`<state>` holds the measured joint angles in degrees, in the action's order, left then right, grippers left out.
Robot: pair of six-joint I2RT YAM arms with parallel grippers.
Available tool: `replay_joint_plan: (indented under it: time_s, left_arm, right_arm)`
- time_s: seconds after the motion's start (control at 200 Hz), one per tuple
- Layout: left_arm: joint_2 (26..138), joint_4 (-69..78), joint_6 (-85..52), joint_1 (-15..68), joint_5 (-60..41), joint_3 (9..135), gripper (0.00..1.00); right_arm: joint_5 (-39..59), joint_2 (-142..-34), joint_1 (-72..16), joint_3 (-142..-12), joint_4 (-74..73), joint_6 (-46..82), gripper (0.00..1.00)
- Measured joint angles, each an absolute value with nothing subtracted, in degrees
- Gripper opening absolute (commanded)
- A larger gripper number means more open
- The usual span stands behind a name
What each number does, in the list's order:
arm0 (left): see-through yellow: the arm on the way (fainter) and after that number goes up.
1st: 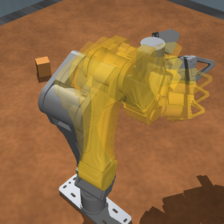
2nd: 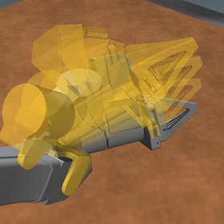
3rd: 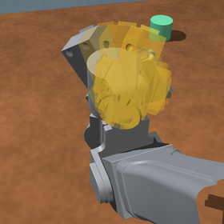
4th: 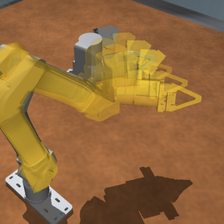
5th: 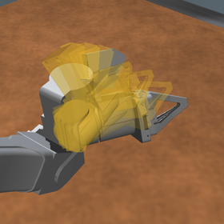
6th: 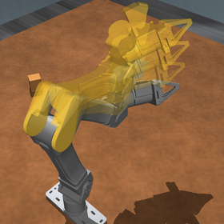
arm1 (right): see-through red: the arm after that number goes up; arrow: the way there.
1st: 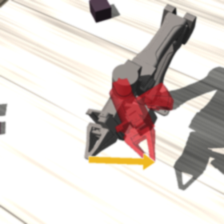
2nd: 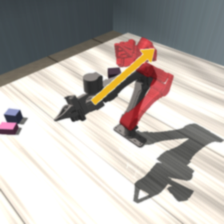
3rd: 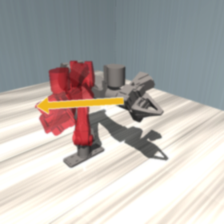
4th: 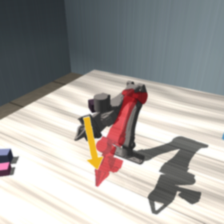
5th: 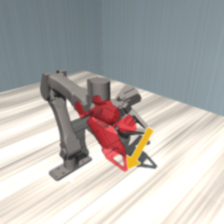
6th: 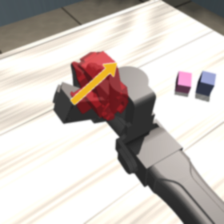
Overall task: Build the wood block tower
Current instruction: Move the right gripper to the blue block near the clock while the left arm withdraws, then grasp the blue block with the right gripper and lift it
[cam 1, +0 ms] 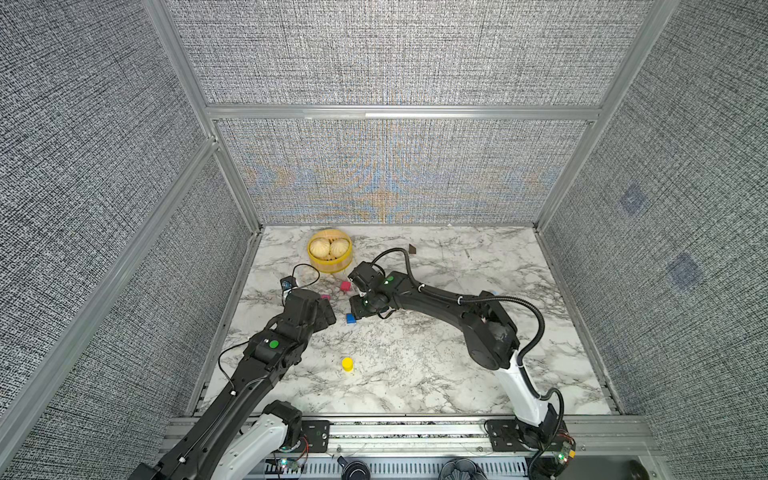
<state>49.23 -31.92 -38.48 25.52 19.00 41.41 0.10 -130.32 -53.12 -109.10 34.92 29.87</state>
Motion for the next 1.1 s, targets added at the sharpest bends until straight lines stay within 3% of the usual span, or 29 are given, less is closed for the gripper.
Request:
replay_joint_plan:
  time_s: [0.46,0.79,1.1]
  left_arm:
    - [47.99,-28.42,-39.46,24.38,18.09,38.68,0.94]
    - [48.64,-27.07,-39.46,23.59,17.5,38.02,0.94]
    - [48.73,-26.7,-39.44,23.11,16.34,38.02,0.95]
  right_arm:
    - [-2.5,-138.08,-56.05,-118.21,38.52,30.09,0.57]
    - [-3.16,-140.33,-56.75,-120.14,40.42,29.93,0.46]
    - [-4.89,-140.62,-56.97,-120.66,41.1,28.32,0.29]
